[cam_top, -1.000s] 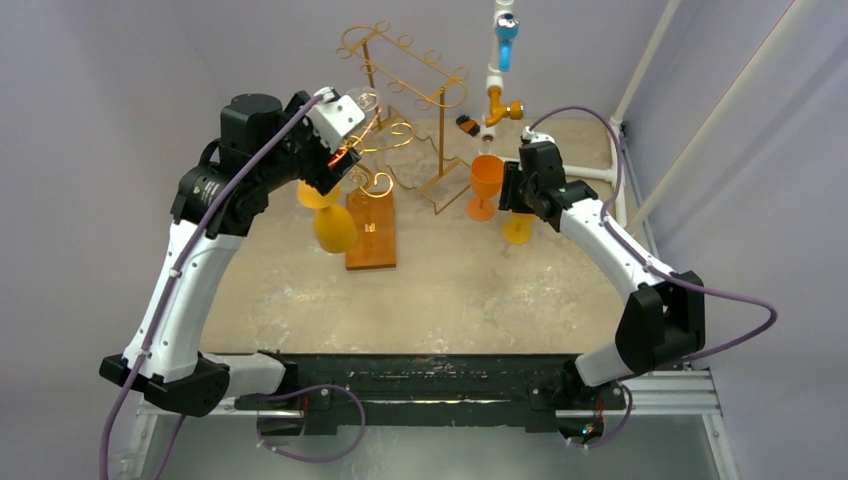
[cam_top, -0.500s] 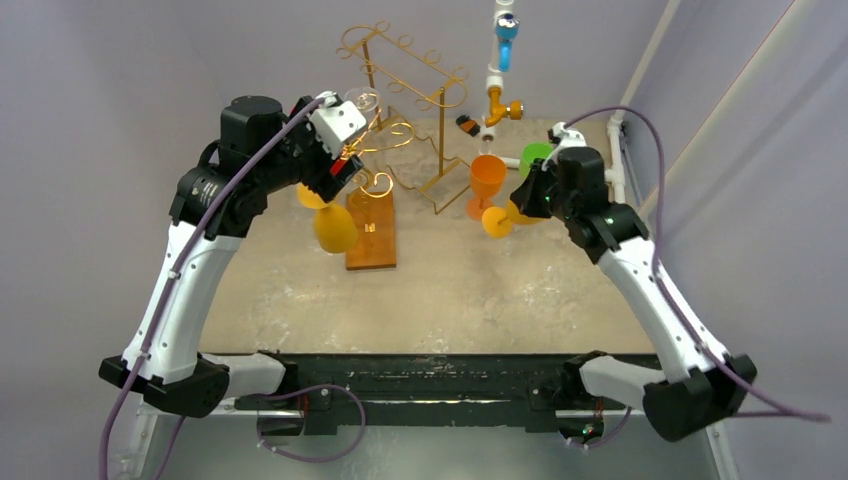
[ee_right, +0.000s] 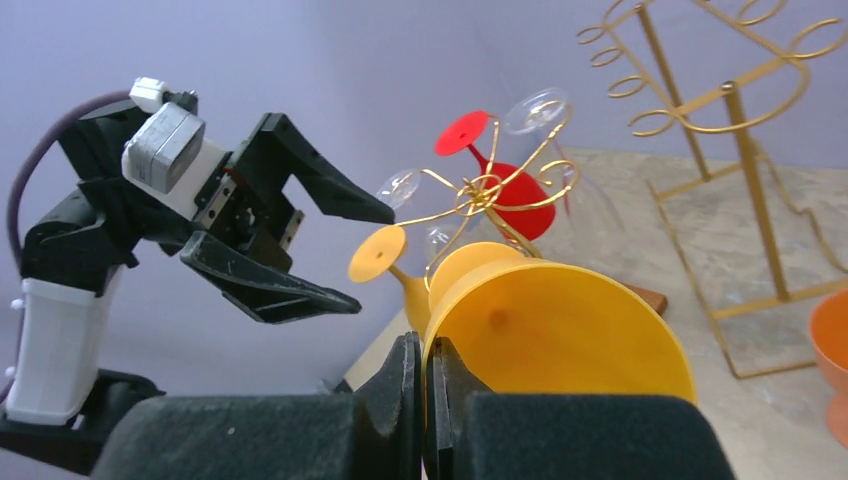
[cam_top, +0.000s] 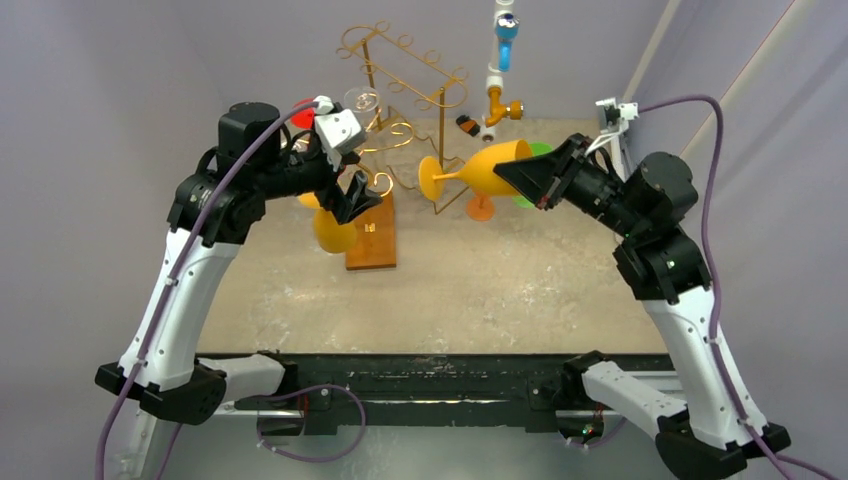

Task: Place the wine glass upside down on the wine glass rack
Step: Turn the wine glass upside down at the wine rack.

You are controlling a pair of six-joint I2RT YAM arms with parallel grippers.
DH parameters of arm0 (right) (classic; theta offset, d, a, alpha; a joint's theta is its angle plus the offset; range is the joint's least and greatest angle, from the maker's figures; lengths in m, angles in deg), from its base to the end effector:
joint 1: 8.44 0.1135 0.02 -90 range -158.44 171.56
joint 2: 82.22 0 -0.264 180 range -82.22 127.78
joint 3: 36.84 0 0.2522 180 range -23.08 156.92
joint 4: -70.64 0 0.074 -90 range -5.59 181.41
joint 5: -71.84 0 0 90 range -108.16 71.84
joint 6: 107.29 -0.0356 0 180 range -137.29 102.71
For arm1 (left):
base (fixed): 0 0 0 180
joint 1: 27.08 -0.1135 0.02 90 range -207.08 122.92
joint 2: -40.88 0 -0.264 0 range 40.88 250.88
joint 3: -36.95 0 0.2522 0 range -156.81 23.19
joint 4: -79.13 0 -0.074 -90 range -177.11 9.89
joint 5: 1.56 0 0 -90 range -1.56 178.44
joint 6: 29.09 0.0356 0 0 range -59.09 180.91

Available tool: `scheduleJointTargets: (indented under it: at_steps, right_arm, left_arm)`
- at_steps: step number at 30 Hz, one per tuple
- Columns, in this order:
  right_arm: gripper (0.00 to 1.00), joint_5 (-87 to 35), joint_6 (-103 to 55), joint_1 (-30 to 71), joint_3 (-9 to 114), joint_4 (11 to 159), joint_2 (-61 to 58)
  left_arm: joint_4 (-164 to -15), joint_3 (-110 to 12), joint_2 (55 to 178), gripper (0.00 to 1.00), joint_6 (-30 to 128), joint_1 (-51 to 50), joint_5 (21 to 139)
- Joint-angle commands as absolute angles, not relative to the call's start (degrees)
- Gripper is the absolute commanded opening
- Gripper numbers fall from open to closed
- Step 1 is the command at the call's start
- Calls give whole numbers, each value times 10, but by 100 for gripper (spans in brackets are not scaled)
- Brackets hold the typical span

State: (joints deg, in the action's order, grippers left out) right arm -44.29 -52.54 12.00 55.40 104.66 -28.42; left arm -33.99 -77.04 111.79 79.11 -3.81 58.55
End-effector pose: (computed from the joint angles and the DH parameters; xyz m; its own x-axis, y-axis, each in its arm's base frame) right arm 0.1513 0.0731 0.4915 -0.3594 0.4190 -0.8338 -0.6337 0.5463 0.5477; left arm 0.1894 -0.1008 0.4929 -0.1144 0.3440 -0.9320 0.8391 0.5357 0.0947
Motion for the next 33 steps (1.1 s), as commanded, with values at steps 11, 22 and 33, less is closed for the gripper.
scheduleJointTargets:
  at_steps: [11,22,33]
  right_arm:
    - [0,-473,-557,233,624,890,-181]
    - [0,-432,-496,234,654,940,-197]
    - [0,-466,-558,273,583,806,-184]
  left_arm:
    - [-433,-729,1151,85,630,-31,477]
    - [-423,-728,1149,60,635,-31,491]
    - [-437,-719,1152,33,627,-31,486]
